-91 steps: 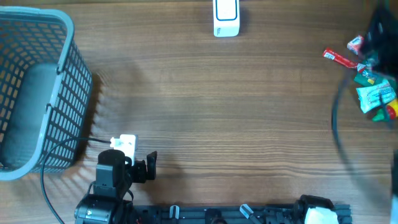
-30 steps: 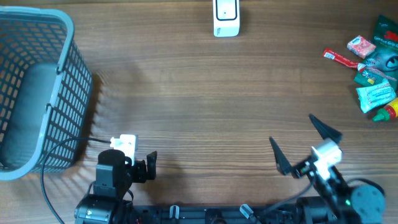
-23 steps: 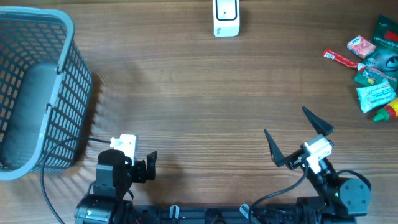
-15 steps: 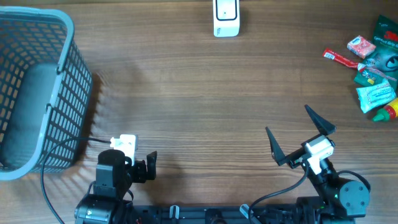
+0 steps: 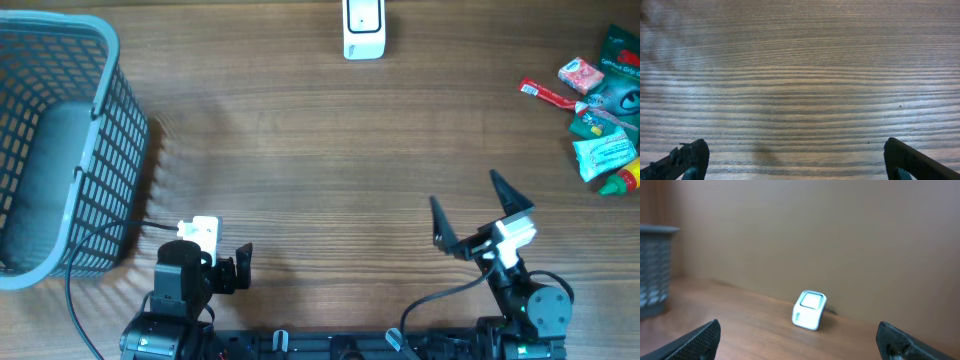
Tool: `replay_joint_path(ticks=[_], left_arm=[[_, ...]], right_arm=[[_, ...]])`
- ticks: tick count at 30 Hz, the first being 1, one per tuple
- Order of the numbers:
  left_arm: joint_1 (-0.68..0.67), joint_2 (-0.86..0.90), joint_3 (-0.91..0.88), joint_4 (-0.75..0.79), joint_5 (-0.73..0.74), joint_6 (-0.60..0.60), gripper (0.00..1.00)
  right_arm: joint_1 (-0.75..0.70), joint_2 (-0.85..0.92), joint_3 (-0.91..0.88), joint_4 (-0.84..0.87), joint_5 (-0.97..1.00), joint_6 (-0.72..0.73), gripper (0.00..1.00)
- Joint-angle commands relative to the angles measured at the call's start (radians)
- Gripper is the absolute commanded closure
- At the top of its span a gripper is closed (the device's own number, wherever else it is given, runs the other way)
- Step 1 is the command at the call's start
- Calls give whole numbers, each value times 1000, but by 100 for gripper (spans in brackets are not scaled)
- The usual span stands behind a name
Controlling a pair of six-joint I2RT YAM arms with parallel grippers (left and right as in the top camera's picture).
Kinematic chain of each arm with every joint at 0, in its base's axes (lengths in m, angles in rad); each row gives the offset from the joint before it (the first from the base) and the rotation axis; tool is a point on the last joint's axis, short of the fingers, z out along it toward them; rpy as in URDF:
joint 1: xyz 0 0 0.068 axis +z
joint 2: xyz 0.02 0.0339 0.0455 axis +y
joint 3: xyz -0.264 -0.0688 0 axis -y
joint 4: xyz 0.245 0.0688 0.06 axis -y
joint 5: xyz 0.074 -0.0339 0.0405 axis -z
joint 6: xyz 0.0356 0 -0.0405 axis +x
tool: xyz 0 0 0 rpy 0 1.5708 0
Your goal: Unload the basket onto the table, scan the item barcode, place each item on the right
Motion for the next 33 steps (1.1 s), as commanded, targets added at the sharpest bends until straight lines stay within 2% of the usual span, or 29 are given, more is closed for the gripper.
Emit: replay_joint_path(ticks=[1,5,33], left_arm=[[-5,-1,-1,3,-10,-2,0],[-5,-1,-1,3,-10,-2,0],[-5,-1,-1,3,-10,-2,0]], right_arm=[[3,-17,-1,-52,241,250,0],[3,-17,-1,-232,269,278,1],[5,-15,-1,-238,272,267,0]])
